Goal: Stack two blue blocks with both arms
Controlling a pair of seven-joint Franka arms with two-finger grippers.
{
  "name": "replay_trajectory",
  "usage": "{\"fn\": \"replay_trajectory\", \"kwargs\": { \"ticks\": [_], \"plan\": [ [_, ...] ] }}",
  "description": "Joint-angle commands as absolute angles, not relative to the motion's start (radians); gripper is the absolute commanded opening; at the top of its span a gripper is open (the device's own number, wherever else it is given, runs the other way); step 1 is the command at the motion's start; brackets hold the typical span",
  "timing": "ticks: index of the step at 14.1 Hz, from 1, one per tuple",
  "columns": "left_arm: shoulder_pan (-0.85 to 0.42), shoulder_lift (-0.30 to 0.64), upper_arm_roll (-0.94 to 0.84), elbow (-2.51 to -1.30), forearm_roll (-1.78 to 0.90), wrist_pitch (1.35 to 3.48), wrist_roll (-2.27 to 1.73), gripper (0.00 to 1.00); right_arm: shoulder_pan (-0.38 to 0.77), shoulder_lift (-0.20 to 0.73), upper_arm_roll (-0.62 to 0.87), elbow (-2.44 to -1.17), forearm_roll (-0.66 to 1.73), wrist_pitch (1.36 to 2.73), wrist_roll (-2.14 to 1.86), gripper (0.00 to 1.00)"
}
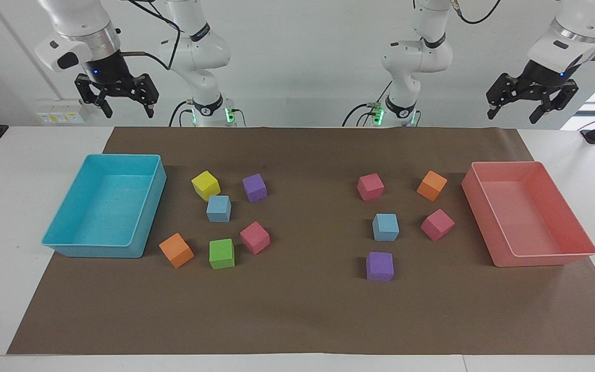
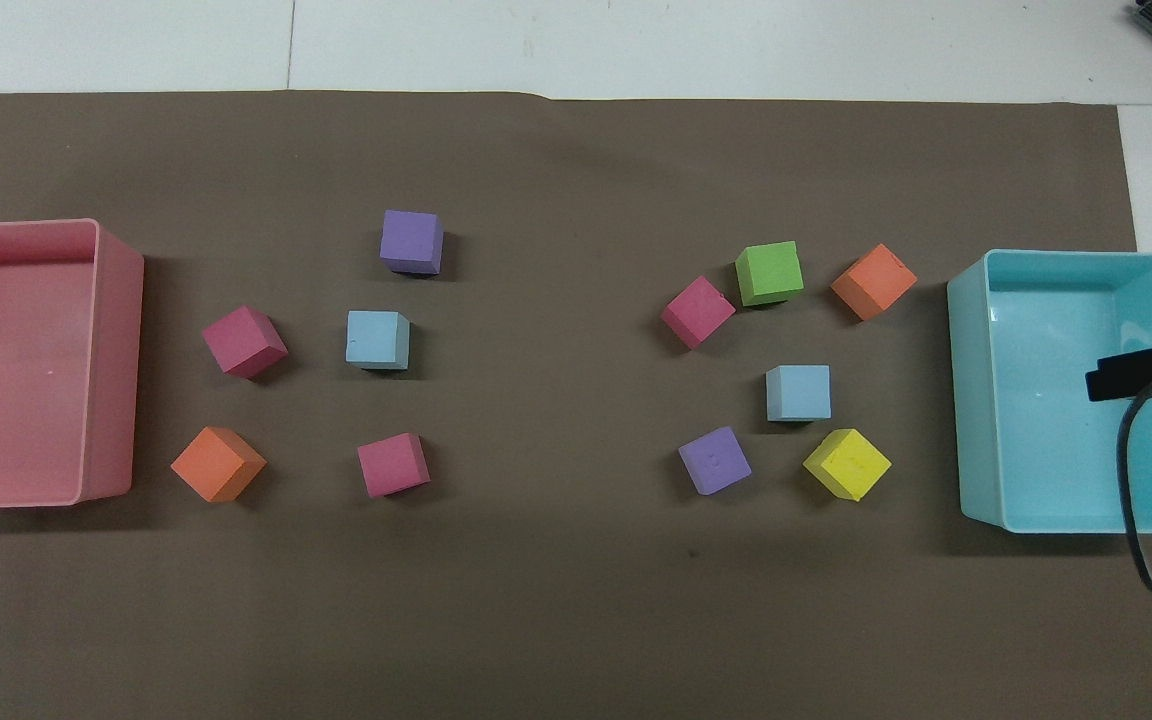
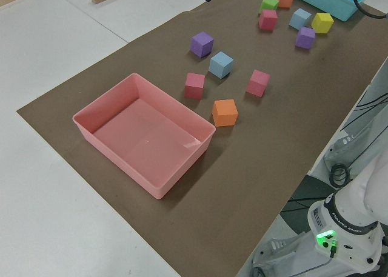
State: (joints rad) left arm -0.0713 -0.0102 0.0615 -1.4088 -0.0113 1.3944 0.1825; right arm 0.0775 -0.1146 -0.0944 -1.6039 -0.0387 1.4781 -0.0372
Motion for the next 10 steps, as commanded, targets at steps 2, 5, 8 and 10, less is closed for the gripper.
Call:
{"fn": "replay_trajectory", "kwargs": {
  "ticks": [2, 5, 8, 10],
  "plan": [
    [-0.061, -0.026, 0.054, -1.422, 0.000, 1.387, 0.183, 1.00, 0.078, -0.135, -0.095, -1.629, -0.048, 1.488, -0.058, 1.00],
    [-0.063, -0.026, 0.054, -1.422, 0.000, 1.387, 0.179, 1.00, 0.078, -0.137, -0.094, -1.629, -0.045, 1.486, -0.060, 1.00],
    [-0.063, -0.026, 0.054, -1.422, 0.000, 1.387, 0.183, 1.00, 0.078, -0.137, -0.095, -1.631, -0.009, 1.486, -0.058, 1.00],
    [-0.063, -0.026, 0.054, -1.422, 0.000, 1.385, 0.183, 1.00, 0.078, -0.137, -0.095, -1.631, -0.008, 1.486, -0.058, 1.00]
  ]
}}
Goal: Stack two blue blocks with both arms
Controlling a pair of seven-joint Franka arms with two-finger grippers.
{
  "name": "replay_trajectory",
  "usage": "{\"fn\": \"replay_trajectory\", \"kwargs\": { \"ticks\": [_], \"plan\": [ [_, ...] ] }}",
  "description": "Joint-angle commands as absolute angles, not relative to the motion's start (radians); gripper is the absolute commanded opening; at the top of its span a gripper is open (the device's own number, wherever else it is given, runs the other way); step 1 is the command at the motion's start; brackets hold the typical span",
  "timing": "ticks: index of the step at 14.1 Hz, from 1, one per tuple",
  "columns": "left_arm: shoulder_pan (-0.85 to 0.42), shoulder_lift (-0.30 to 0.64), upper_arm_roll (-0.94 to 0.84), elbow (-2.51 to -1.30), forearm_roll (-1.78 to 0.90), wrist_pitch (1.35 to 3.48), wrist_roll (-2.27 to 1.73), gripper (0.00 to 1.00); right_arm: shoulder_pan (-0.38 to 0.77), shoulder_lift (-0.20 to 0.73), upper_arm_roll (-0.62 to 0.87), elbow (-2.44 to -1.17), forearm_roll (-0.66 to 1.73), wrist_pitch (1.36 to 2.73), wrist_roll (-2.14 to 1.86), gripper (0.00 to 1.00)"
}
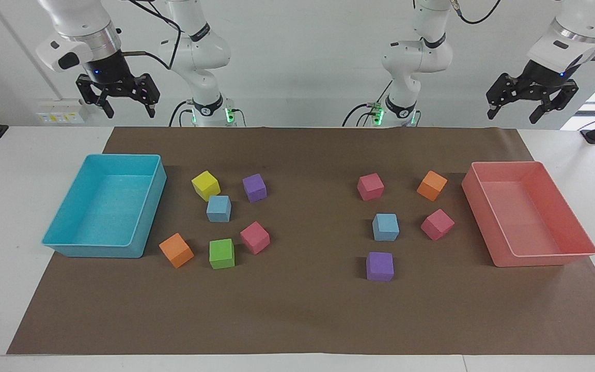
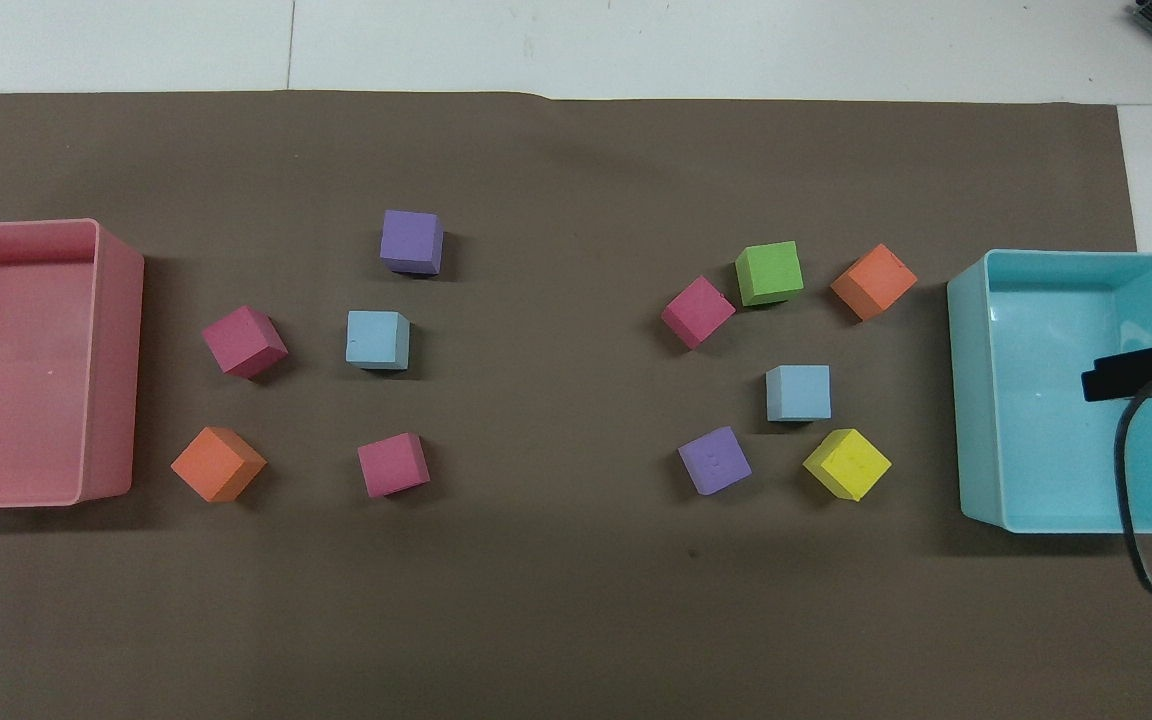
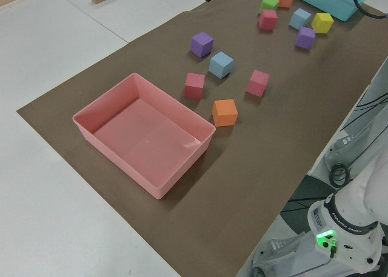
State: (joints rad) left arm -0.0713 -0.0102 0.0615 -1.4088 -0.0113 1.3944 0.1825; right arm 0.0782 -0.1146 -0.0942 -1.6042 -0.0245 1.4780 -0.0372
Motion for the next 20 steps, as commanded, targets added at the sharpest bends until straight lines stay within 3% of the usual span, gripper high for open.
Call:
{"fn": "replay_trajectory", "kwargs": {
  "ticks": [1, 9, 12, 16, 20],
  "plan": [
    [-0.063, -0.026, 0.054, -1.422, 0.000, 1.385, 0.183, 1.00, 0.078, -0.137, -0.095, -1.631, -0.008, 1.486, -0.058, 1.00],
    [-0.063, -0.026, 0.054, -1.422, 0.000, 1.385, 0.183, 1.00, 0.080, -0.153, -0.094, -1.696, -0.008, 1.502, -0.054, 1.00],
    [-0.063, -0.026, 0.054, -1.422, 0.000, 1.385, 0.183, 1.00, 0.095, -0.150, -0.083, -1.749, -0.002, 1.618, -0.055, 1.00],
    [-0.064, -0.028, 0.054, -1.422, 0.000, 1.376, 0.181, 1.00, 0.153, -0.103, -0.081, -1.811, 0.000, 1.738, 0.012, 1.00],
    [-0.061, -0.028, 0.054, -1.422, 0.000, 1.376, 0.181, 1.00, 0.201, 0.007, -0.081, -1.832, 0.000, 1.848, 0.066, 1.00]
  ]
}}
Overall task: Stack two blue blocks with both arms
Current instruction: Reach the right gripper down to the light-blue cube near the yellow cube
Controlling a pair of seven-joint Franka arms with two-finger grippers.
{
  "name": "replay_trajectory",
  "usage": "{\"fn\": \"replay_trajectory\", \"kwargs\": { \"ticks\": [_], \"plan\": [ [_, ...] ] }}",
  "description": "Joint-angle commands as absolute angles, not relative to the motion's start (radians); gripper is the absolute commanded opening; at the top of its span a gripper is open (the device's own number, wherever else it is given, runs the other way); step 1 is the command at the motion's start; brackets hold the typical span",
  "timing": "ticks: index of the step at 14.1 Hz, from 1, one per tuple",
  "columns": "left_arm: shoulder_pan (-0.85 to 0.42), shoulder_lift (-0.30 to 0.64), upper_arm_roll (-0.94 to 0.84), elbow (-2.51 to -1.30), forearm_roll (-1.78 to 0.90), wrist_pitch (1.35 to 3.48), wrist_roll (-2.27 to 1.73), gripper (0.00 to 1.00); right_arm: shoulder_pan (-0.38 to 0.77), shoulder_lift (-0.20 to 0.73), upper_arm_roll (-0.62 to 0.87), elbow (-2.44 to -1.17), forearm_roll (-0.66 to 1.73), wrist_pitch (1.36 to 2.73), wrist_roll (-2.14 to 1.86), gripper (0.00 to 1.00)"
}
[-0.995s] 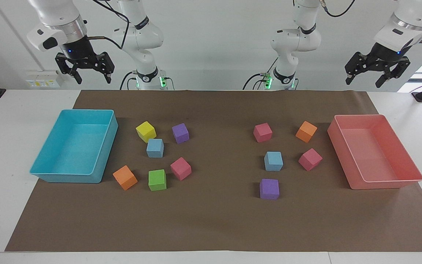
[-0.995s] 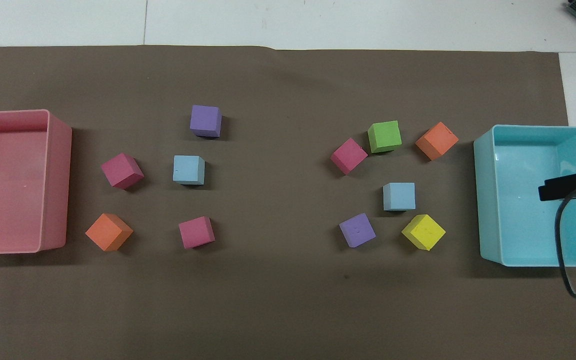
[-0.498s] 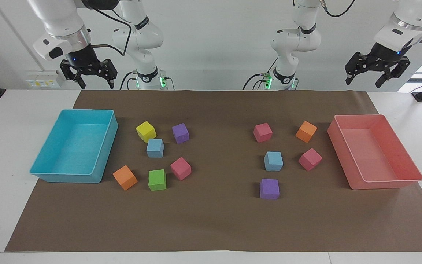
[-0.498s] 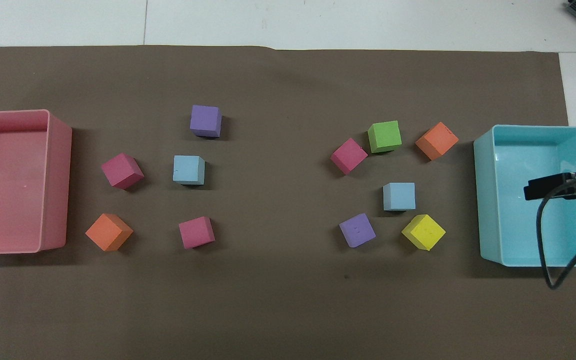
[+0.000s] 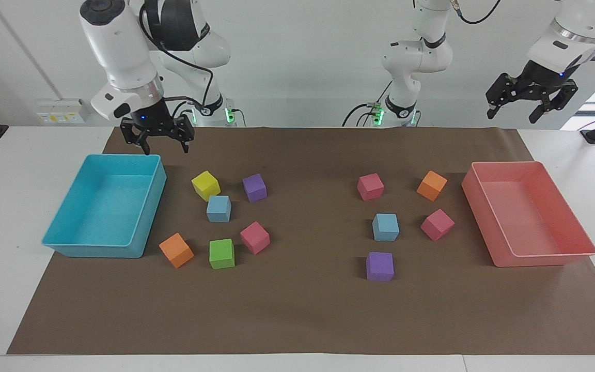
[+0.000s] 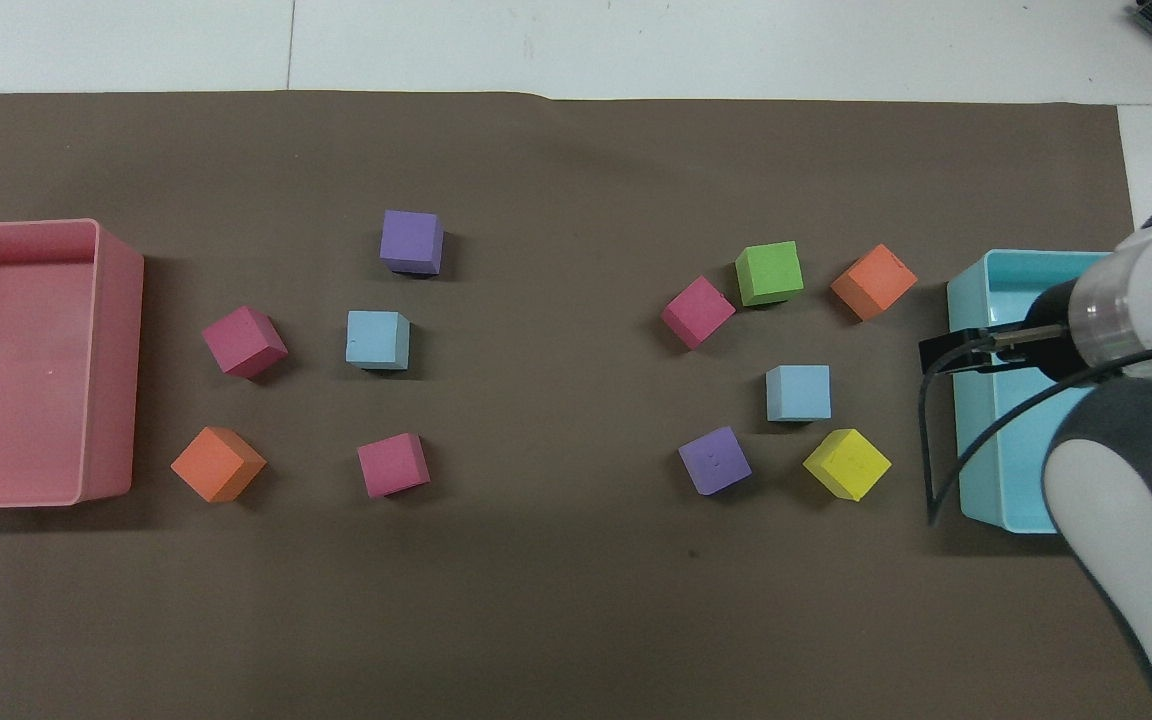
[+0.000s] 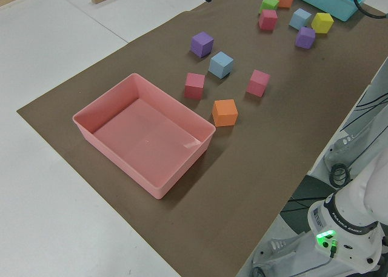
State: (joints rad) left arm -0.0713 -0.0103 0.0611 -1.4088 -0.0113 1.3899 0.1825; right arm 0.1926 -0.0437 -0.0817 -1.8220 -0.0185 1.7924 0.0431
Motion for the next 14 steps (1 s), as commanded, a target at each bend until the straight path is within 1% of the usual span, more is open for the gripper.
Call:
{"fn": "replay_trajectory", "kwargs": {
  "ticks": [1, 3, 5, 8, 11, 14],
  "plan": [
    [-0.061, -0.028, 0.054, -1.422, 0.000, 1.376, 0.181, 1.00, 0.209, 0.035, -0.081, -1.838, 0.000, 1.873, 0.067, 1.00],
    [-0.063, -0.028, 0.054, -1.422, 0.000, 1.376, 0.181, 1.00, 0.231, 0.070, -0.081, -1.870, 0.000, 1.951, 0.093, 1.00],
    [-0.063, -0.028, 0.054, -1.422, 0.000, 1.374, 0.181, 1.00, 0.256, 0.083, -0.081, -1.933, 0.000, 2.054, 0.127, 1.00],
    [-0.063, -0.028, 0.054, -1.422, 0.000, 1.374, 0.181, 1.00, 0.275, 0.126, -0.081, -1.996, 0.002, 2.155, 0.132, 1.00],
    [-0.063, -0.028, 0.054, -1.424, 0.000, 1.374, 0.184, 1.00, 0.275, 0.149, -0.081, -2.046, 0.030, 2.224, 0.153, 1.00],
    [-0.063, -0.028, 0.054, -1.424, 0.000, 1.374, 0.184, 1.00, 0.275, 0.173, -0.081, -2.072, 0.066, 2.264, 0.152, 1.00]
  ]
}}
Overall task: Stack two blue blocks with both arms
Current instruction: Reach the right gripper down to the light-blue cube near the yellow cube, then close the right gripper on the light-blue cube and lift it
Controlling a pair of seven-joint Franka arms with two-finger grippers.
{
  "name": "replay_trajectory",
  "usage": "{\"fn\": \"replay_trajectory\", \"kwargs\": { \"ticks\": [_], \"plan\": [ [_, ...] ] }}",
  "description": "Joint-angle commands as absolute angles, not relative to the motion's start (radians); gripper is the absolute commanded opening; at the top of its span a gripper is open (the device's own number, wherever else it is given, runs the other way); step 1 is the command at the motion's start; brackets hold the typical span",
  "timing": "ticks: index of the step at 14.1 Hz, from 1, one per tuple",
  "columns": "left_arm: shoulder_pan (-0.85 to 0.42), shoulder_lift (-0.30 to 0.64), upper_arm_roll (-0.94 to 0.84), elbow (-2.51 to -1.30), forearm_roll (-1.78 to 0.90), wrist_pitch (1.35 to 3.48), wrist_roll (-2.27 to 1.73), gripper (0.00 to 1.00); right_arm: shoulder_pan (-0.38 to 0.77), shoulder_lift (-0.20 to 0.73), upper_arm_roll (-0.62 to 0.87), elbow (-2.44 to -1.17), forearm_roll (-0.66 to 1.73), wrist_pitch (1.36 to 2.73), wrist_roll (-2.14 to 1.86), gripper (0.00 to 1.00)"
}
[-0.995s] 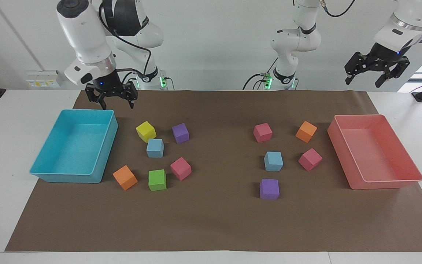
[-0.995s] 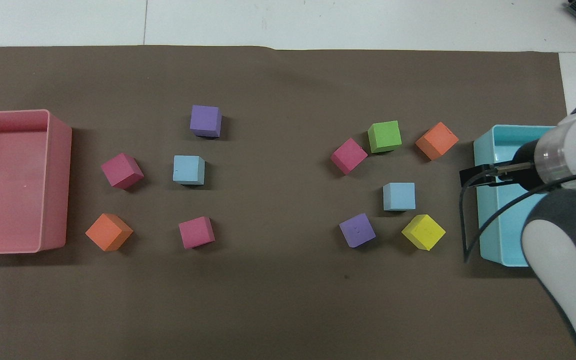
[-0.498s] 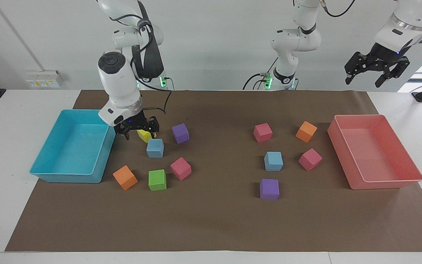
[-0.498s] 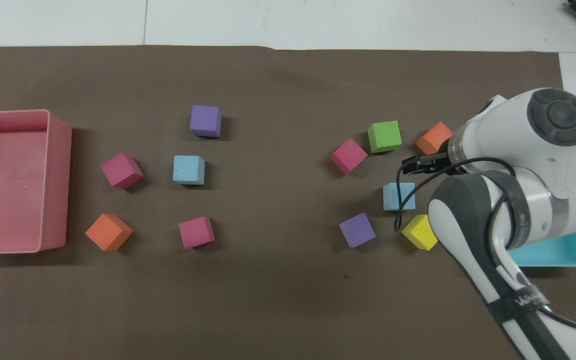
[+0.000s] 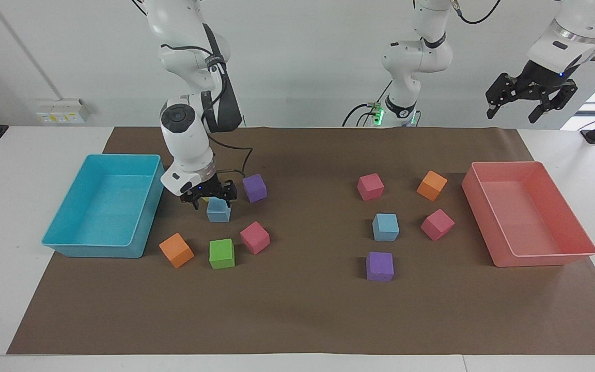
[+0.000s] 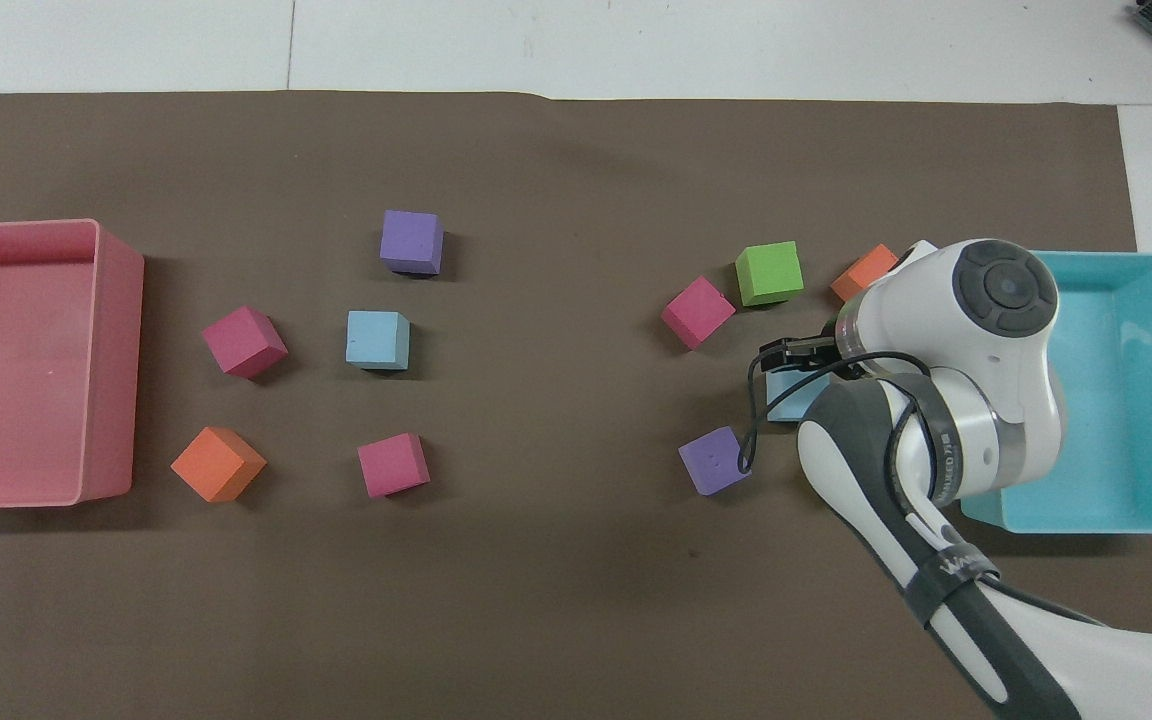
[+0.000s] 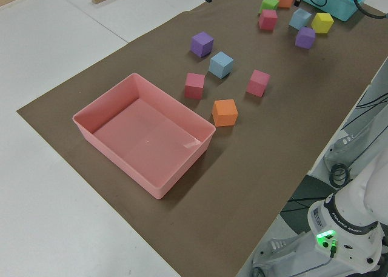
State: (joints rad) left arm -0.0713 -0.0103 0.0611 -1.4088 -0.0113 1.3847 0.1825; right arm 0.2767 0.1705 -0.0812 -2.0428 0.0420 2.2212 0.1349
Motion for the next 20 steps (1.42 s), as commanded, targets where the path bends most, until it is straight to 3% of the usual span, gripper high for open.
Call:
{"fn": "replay_trajectory", "kwargs": {
  "ticks": [1, 4, 17, 20],
  "plan": [
    [-0.063, -0.028, 0.054, -1.425, 0.000, 1.374, 0.184, 1.00, 0.275, 0.179, -0.080, -2.088, 0.066, 2.287, 0.152, 1.00],
    [-0.063, -0.032, 0.054, -1.433, 0.000, 1.374, 0.184, 1.00, 0.275, 0.201, -0.081, -2.134, 0.067, 2.345, 0.140, 1.00],
    [-0.064, -0.048, 0.054, -1.454, 0.000, 1.374, 0.184, 1.00, 0.275, 0.189, -0.081, -2.169, 0.067, 2.333, 0.137, 1.00],
    [-0.064, -0.049, 0.054, -1.454, 0.000, 1.374, 0.184, 1.00, 0.275, 0.189, -0.081, -2.168, 0.067, 2.333, 0.146, 0.44]
  ]
}}
